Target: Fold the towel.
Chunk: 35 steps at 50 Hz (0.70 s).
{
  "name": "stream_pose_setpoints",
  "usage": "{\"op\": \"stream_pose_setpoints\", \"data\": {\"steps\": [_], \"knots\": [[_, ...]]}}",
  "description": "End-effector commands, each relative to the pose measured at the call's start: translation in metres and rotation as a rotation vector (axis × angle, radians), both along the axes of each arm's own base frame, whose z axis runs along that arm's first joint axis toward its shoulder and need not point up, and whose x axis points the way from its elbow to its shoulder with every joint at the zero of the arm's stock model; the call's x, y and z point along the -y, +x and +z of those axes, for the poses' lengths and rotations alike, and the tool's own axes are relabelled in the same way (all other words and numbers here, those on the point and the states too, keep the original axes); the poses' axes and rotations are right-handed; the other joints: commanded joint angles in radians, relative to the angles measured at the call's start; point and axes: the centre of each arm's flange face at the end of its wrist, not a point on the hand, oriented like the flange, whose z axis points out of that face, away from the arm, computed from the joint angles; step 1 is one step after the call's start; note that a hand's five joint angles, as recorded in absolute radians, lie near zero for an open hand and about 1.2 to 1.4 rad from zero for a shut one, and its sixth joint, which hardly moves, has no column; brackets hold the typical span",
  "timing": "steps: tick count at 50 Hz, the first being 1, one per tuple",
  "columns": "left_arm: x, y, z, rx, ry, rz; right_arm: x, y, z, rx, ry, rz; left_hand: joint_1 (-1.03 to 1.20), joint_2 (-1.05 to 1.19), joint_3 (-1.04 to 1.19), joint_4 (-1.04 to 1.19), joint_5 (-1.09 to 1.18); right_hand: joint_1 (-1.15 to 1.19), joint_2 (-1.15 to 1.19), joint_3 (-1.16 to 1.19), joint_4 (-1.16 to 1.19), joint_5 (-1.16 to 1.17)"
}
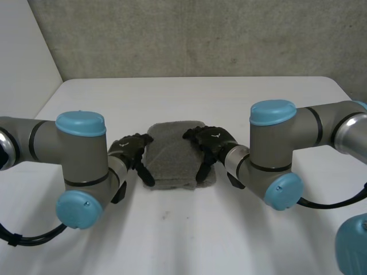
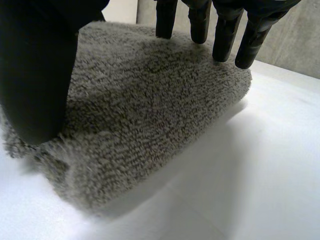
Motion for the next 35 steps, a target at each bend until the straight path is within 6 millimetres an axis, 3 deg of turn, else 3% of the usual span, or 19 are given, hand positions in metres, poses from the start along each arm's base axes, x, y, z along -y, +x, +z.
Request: {"op": "stream_pose_setpoints", "data": {"steps": [1,3,5,6,7,8,9,10,11,12,13,14,15,16,18,20,22,25,35], "knots": [[-0.006,0.001,0.004,0.004,-0.003,-0.015,0.005,0.001,0.004,-0.029,-0.044,-0.019,0.010,0.010,0.012,0.013,-0.020,-0.007,0.005,0.006,0.000,-0.055],[-0.007,0.001,0.012,-0.005,-0.019,-0.017,0.005,0.001,0.012,-0.022,-0.056,-0.021,0.008,0.007,0.009,0.011,-0.022,-0.007,0.005,0.006,0.000,-0.055],[-0.008,0.000,0.021,-0.016,-0.040,-0.020,0.003,-0.002,0.039,0.009,-0.101,-0.028,0.005,0.004,0.006,0.008,-0.025,-0.007,0.005,0.006,0.000,-0.055],[-0.008,0.000,0.034,-0.032,-0.069,-0.021,0.003,-0.002,0.039,0.009,-0.102,-0.028,0.005,0.004,0.006,0.008,-0.025,-0.007,0.005,0.006,0.000,-0.055],[-0.009,0.000,0.049,-0.051,-0.104,-0.020,0.003,-0.005,0.058,0.031,-0.136,-0.036,0.002,0.002,0.003,0.005,-0.028,-0.007,0.005,0.006,0.000,-0.055],[-0.009,0.000,0.049,-0.051,-0.104,-0.020,0.003,-0.005,0.058,0.031,-0.136,-0.036,0.002,0.001,0.003,0.005,-0.028,-0.007,0.005,0.006,0.000,-0.055],[-0.011,0.001,0.067,-0.072,-0.142,-0.019,0.001,-0.009,0.076,0.054,-0.168,-0.042,0.002,0.001,0.003,0.005,-0.028,-0.007,0.005,0.006,0.000,-0.055],[-0.011,0.001,0.067,-0.072,-0.142,-0.019,0.001,-0.017,0.094,0.073,-0.203,-0.062,0.002,0.001,0.003,0.005,-0.028,-0.007,0.005,0.006,0.000,-0.055],[-0.011,0.004,0.084,-0.092,-0.181,-0.013,0.001,-0.017,0.094,0.073,-0.203,-0.063,0.002,0.001,0.003,0.005,-0.028,-0.007,0.005,0.006,0.000,-0.055],[-0.013,0.007,0.102,-0.114,-0.221,-0.010,0.005,-0.028,0.115,0.098,-0.255,-0.103,0.002,0.001,0.003,0.005,-0.028,-0.007,0.005,0.006,0.000,-0.055],[-0.014,0.007,0.102,-0.114,-0.222,-0.010,0.007,-0.039,0.135,0.125,-0.312,-0.145,0.002,0.001,0.003,0.005,-0.028,-0.007,0.005,0.006,0.000,-0.055],[-0.016,0.010,0.120,-0.138,-0.264,-0.005,0.007,-0.039,0.135,0.125,-0.313,-0.145,0.002,0.001,0.003,0.005,-0.028,-0.007,0.005,0.006,0.000,-0.055],[-0.018,0.016,0.136,-0.156,-0.302,0.007,0.009,-0.050,0.150,0.147,-0.363,-0.190,0.002,0.001,0.003,0.005,-0.028,-0.007,0.005,0.006,0.000,-0.055],[-0.018,0.016,0.136,-0.156,-0.302,0.007,0.009,-0.050,0.151,0.147,-0.363,-0.191,0.002,0.001,0.003,0.005,-0.028,-0.007,0.005,0.006,0.000,-0.055],[-0.018,0.025,0.151,-0.169,-0.339,0.028,0.007,-0.072,0.177,0.180,-0.448,-0.279,0.002,0.001,0.003,0.005,-0.028,-0.007,0.005,0.006,0.000,-0.055],[-0.023,0.045,0.180,-0.194,-0.416,0.073,0.005,-0.082,0.187,0.188,-0.475,-0.313,0.002,0.001,0.003,0.005,-0.028,-0.007,0.005,0.006,0.000,-0.055],[-0.023,0.045,0.180,-0.194,-0.417,0.073,0.003,-0.091,0.192,0.187,-0.485,-0.345,0.002,0.001,0.003,0.005,-0.028,-0.007,0.005,0.006,0.000,-0.055],[-0.030,0.065,0.203,-0.214,-0.480,0.116,-0.003,-0.107,0.186,0.147,-0.465,-0.393,0.002,0.001,0.003,0.005,-0.028,-0.007,0.005,0.006,0.000,-0.055],[-0.046,0.072,0.192,-0.211,-0.456,0.086,-0.013,-0.113,0.175,0.092,-0.455,-0.391,0.002,0.001,0.003,0.005,-0.028,-0.007,0.005,0.006,0.000,-0.055]]}}
